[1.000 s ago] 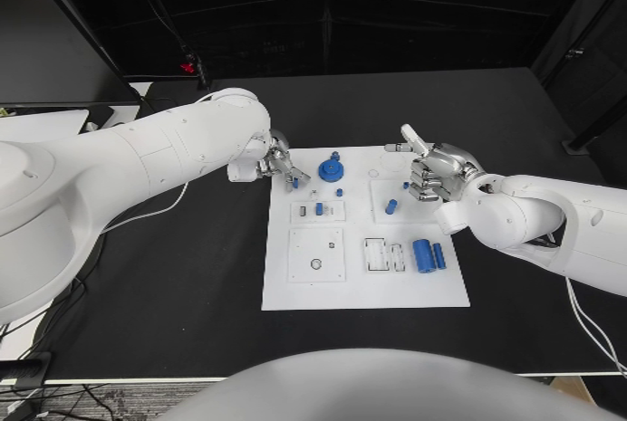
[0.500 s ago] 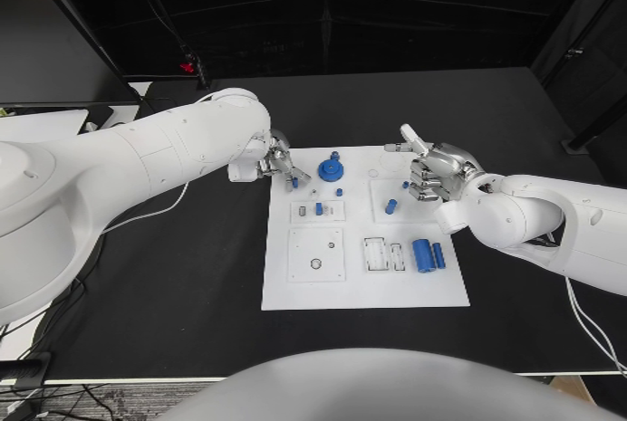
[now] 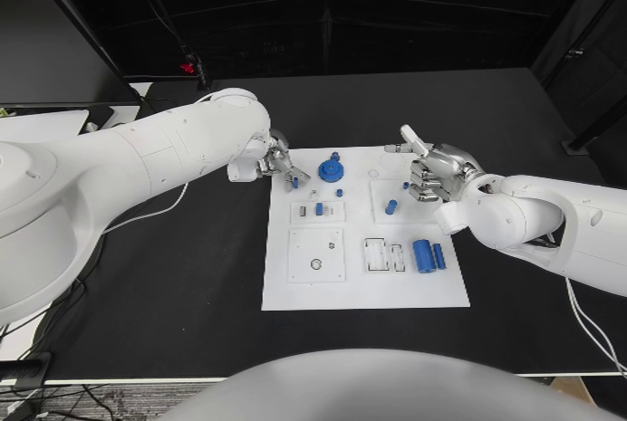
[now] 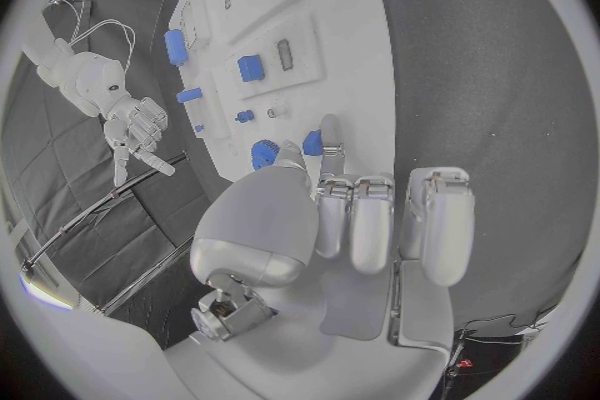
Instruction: Assemble the parts on the task board
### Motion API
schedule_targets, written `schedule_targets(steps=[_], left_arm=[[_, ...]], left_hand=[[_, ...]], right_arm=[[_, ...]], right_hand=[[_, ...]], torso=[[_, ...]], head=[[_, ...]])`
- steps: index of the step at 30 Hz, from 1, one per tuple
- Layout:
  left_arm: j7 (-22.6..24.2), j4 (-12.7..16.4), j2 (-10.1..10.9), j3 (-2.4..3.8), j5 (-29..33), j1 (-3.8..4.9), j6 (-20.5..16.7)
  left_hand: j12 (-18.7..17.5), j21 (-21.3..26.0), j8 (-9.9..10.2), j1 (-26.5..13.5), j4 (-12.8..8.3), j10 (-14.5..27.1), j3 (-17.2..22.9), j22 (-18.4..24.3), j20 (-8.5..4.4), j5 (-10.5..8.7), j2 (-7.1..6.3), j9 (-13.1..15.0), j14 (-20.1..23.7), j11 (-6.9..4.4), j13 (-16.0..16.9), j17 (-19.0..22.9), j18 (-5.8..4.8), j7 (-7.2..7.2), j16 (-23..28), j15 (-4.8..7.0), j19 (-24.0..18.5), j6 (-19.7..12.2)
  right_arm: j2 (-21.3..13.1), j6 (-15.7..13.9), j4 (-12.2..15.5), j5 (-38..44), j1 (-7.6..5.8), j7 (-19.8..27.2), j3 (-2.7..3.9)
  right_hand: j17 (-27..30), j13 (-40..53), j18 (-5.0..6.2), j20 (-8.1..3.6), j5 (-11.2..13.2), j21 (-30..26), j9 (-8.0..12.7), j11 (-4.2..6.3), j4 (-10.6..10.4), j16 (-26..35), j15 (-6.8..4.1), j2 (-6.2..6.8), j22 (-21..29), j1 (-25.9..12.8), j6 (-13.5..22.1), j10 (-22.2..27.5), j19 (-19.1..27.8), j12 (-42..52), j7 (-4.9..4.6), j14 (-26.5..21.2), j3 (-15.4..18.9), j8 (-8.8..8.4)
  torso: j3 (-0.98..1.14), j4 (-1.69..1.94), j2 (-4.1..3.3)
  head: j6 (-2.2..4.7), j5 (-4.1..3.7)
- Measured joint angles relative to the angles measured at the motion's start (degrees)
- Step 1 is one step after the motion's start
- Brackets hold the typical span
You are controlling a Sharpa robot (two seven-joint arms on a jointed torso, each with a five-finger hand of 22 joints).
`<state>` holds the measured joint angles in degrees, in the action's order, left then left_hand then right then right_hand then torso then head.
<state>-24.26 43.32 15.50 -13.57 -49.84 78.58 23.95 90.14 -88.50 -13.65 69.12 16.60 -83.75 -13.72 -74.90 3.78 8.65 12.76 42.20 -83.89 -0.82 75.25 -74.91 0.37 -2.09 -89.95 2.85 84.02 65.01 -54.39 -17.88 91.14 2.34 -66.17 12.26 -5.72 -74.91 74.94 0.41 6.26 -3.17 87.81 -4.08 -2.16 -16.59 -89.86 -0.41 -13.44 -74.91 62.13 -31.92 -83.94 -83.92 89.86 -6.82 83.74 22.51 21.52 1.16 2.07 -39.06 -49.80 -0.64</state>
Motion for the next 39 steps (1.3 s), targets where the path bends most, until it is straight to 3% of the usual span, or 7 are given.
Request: schedule_targets(steps=[10, 24, 30, 39], left_arm=[[0.12, -0.06, -0.03, 0.0, 0.0, -0.03, -0.23], [0.61, -0.04, -0.05, 0.0, 0.0, -0.06, -0.39], [0.88, -0.01, -0.04, 0.0, 0.0, -0.07, -0.63], [1.26, 0.12, 0.16, 0.0, 0.0, -0.07, -1.25]], left_hand=[[0.06, 0.0, 0.0, 0.44, 0.0, 0.0, 0.0, 0.0, 0.0, 0.44, -0.44, 0.22, 0.0, 0.0, 0.0, 0.0, 0.0, 0.0, 0.0, 0.0, 0.0, 0.0], [0.12, 0.0, 0.67, 6.53, -1.88, -0.1, 5.86, 0.0, 0.0, 0.96, -4.63, 1.21, -0.21, 0.1, -0.08, 0.0, -0.01, 0.0, 0.0, 0.07, 0.0, 0.0], [0.14, 0.0, 1.11, 8.55, -2.51, -0.1, 9.0, 0.0, 0.0, 2.3, -6.15, 1.35, -0.08, 0.1, -0.33, 0.0, -0.01, 0.0, 0.0, 0.18, 0.0, 0.0], [0.17, 0.0, 1.35, 10.17, -1.66, -0.11, 12.64, 0.0, 0.0, 5.41, -7.6, 1.64, -0.08, 0.11, -0.33, 0.0, 0.0, -0.13, 0.0, 0.18, 0.0, -0.1]], right_arm=[[0.0, 0.0, 0.0, 0.01, 0.0, -0.07, 0.0], [0.01, -0.02, -0.03, 0.01, 0.0, -0.11, 0.0], [0.04, -0.01, -0.04, 0.01, 0.0, -0.12, 0.0], [0.02, -0.01, -0.07, 0.01, 0.0, -0.13, 0.0]], right_hand=[[0.0, 0.0, 0.0, 0.0, 0.0, 0.0, 0.0, 0.0, 0.0, 0.0, 0.0, 0.0, 0.0, 0.0, 0.0, 0.0, 0.0, 0.0, 0.0, 0.0, 0.0, 0.0], [0.0, 0.0, 0.0, 0.0, 0.0, 0.0, 0.0, 0.0, 0.0, 0.0, 0.0, 0.0, 0.0, 0.0, 0.0, 0.0, 0.0, 0.0, 0.0, 0.0, 0.0, 0.0], [0.0, 0.0, 0.0, 0.0, 0.0, 0.0, 0.0, 0.0, 0.0, 0.0, 0.0, 0.0, 0.0, 0.0, 0.0, 0.0, 0.0, 0.0, 0.0, 0.0, 0.0, 0.0], [0.0, 0.0, -0.01, 0.0, 0.0, -0.23, 0.0, 0.0, 0.0, 0.0, 0.0, 0.0, 0.0, 0.0, 0.0, 0.0, 0.0, 0.0, 0.0, 0.0, 0.0, 0.0]], torso=[[0.01, 0.01, 0.0], [-0.01, 0.01, 0.0], [0.01, 0.01, 0.0], [-0.01, 0.0, 0.0]], head=[[0.0, 0.0], [-0.1, -0.17], [-0.05, -0.09], [-0.03, -0.09]])
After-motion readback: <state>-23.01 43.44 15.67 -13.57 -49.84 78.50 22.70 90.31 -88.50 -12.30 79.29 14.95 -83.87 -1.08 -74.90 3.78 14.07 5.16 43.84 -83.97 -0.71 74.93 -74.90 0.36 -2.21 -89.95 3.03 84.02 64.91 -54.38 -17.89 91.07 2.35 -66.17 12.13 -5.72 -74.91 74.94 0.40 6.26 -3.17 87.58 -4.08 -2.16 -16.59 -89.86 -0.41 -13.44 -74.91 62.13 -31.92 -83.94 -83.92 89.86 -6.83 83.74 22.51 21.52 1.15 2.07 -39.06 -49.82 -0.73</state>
